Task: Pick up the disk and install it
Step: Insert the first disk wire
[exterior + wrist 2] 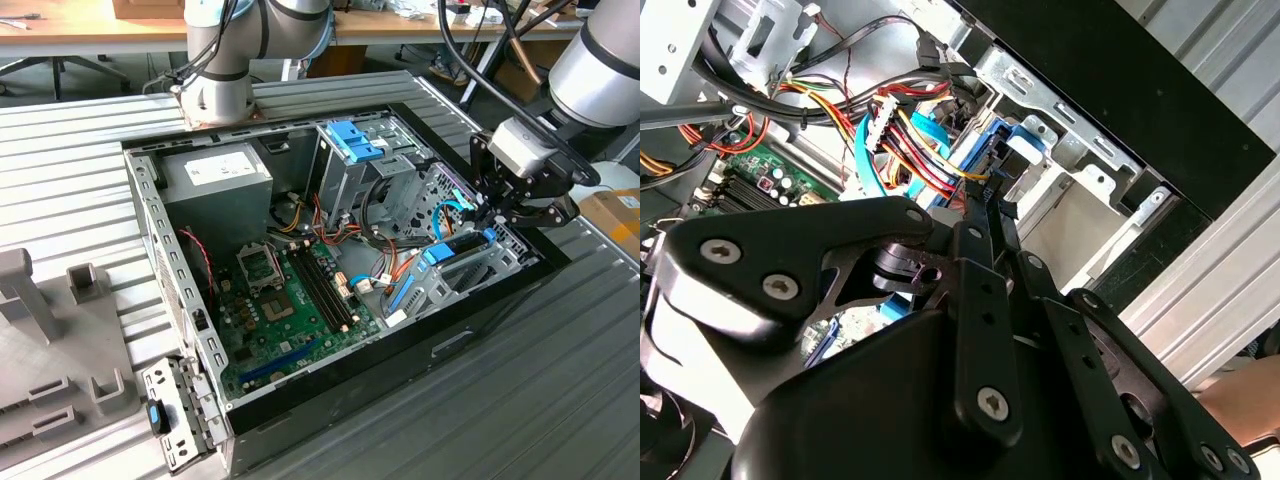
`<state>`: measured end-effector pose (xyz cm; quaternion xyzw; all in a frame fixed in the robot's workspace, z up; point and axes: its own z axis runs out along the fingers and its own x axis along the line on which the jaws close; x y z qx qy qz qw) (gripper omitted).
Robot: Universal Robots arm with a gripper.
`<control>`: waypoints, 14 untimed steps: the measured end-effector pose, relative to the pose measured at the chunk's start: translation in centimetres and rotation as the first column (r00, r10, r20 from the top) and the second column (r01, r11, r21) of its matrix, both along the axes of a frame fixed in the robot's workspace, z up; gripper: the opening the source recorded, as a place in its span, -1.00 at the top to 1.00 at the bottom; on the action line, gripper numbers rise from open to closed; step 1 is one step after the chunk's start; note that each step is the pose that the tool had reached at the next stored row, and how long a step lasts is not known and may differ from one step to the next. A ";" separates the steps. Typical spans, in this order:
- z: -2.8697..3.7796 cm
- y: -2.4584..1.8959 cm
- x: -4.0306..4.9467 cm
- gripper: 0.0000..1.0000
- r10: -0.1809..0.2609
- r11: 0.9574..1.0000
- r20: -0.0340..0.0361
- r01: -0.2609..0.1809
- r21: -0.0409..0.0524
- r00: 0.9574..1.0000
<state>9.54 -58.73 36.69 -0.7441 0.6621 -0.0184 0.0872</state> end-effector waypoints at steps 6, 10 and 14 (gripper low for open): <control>-0.03 0.00 0.00 0.65 0.000 1.000 0.000 0.000 0.000 1.000; -0.09 0.00 0.00 0.65 -0.014 1.000 0.000 0.014 0.000 1.000; -0.10 0.00 -0.02 0.65 -0.033 0.999 -0.001 0.033 0.018 0.999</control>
